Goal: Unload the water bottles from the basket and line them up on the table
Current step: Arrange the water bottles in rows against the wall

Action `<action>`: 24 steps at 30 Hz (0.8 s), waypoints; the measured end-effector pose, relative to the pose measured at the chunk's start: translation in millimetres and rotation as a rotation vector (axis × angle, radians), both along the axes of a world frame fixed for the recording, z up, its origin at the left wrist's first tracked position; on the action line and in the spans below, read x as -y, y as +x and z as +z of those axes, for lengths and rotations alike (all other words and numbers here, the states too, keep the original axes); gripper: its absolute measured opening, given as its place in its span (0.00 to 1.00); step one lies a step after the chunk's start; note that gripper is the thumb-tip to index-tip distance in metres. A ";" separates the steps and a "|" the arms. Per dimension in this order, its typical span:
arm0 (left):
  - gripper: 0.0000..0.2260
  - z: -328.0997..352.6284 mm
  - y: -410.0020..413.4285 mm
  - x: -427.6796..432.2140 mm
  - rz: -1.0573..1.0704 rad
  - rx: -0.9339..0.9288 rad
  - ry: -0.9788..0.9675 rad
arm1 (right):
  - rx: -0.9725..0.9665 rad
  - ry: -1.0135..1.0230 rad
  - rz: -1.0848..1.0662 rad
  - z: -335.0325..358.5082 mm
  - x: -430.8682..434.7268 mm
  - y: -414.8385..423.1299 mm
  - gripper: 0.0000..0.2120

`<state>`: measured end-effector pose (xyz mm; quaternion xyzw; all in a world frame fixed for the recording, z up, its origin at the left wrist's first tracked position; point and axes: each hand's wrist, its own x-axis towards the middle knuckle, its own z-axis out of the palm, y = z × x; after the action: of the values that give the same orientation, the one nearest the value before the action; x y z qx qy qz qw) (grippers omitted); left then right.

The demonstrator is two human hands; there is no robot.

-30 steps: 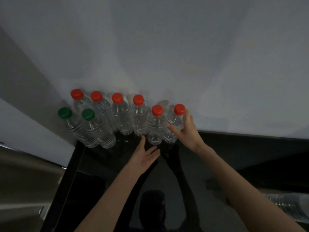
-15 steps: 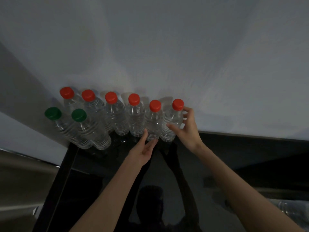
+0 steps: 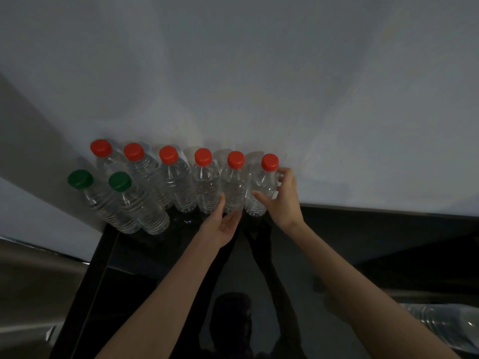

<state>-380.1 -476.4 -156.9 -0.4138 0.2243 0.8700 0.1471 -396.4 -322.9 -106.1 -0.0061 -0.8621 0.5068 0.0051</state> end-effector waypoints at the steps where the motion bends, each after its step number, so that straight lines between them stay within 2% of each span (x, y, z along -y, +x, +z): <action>1: 0.30 4.3 1.5 -0.9 -0.021 -0.006 -0.011 | 0.021 0.016 0.003 3.9 0.7 1.9 0.34; 4: 0.26 24.4 14.6 -4.9 -0.089 -0.066 -0.057 | 0.127 0.028 0.041 22.6 -1.5 9.9 0.33; 9: 0.22 78.4 63.3 -7.9 -0.266 -0.224 -0.271 | 0.064 0.141 0.120 69.1 -20.6 52.7 0.29; 13: 0.18 117.3 108.1 -12.2 -0.491 -0.395 -0.654 | -0.082 0.220 0.138 104.7 -40.9 100.9 0.25; 17: 0.11 150.6 148.0 -31.3 -0.568 -0.691 -1.011 | -0.286 0.355 0.123 136.7 -68.5 157.0 0.20; 21: 0.15 169.8 181.1 -58.4 -0.648 -0.953 -1.341 | -0.350 0.540 0.044 155.0 -101.7 216.9 0.18; 24: 0.16 180.4 207.5 -84.4 -0.681 -1.080 -1.481 | -0.384 0.635 0.025 159.7 -134.3 258.5 0.16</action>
<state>-172.6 -392.0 23.5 0.1397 0.8587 0.4922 -0.0293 -137.9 -188.6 53.6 0.1013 -0.9597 0.2061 0.1622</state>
